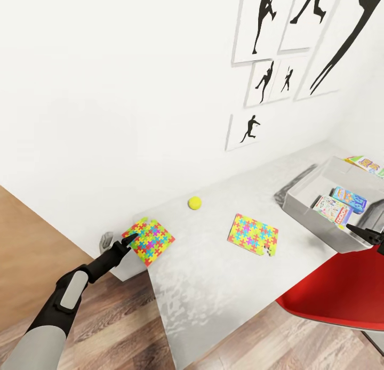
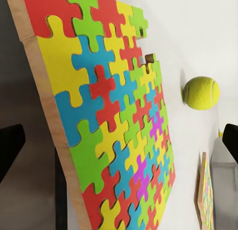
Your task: Put all the toys in the child's room - the three board games (two on the bed and one on the table), the two jigsaw puzzles on the table, and the tennis ball on the table - inside the toy box on the table in the child's room.
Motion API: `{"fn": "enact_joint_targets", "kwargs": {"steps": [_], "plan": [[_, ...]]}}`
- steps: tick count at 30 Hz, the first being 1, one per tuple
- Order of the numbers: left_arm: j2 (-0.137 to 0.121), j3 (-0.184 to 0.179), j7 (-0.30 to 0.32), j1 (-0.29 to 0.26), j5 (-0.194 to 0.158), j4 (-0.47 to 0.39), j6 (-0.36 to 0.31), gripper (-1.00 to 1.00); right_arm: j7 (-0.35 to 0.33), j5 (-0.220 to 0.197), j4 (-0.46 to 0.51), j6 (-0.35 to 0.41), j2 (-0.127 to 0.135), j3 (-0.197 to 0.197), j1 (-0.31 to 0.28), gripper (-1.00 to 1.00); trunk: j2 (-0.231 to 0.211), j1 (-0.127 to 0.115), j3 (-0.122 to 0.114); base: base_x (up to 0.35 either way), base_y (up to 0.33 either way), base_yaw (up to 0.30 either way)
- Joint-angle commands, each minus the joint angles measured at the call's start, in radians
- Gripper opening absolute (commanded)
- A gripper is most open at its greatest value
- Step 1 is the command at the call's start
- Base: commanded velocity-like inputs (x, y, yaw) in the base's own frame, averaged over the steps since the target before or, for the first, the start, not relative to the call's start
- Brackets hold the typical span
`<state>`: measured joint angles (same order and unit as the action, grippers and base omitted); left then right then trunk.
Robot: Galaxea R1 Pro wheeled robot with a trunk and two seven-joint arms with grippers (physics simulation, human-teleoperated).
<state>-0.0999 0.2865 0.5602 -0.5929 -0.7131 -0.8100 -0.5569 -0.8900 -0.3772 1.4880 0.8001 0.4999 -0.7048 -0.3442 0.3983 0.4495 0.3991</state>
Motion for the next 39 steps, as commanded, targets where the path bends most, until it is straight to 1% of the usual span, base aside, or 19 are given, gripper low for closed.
{"fn": "enact_joint_targets", "kwargs": {"steps": [1, 12, 24, 39], "plan": [[0.000, 0.002, 0.001, 0.000, -0.005, -0.001, -0.008, 1.00, -0.002, -0.002, 0.000, 0.005, 0.000, -0.001, -0.001, 1.00, 0.002, 0.001, 0.002, 0.000, 0.000, 0.000], [-0.001, 0.003, 0.001, 0.000, -0.005, -0.002, -0.007, 1.00, -0.003, -0.002, 0.000, 0.005, 0.000, -0.001, -0.001, 1.00, 0.002, 0.001, 0.002, 0.000, 0.000, 0.000], [-0.016, 0.010, 0.001, -0.001, -0.005, -0.002, -0.006, 1.00, -0.003, -0.002, 0.000, 0.005, 0.000, -0.001, -0.001, 1.00, 0.002, 0.001, 0.002, 0.000, 0.000, 0.000], [-0.021, 0.014, 0.001, -0.001, -0.005, -0.002, -0.006, 1.00, -0.003, -0.002, 0.000, 0.005, 0.000, -0.001, -0.001, 1.00, 0.002, 0.001, 0.002, 0.000, 0.000, -0.004]]}}
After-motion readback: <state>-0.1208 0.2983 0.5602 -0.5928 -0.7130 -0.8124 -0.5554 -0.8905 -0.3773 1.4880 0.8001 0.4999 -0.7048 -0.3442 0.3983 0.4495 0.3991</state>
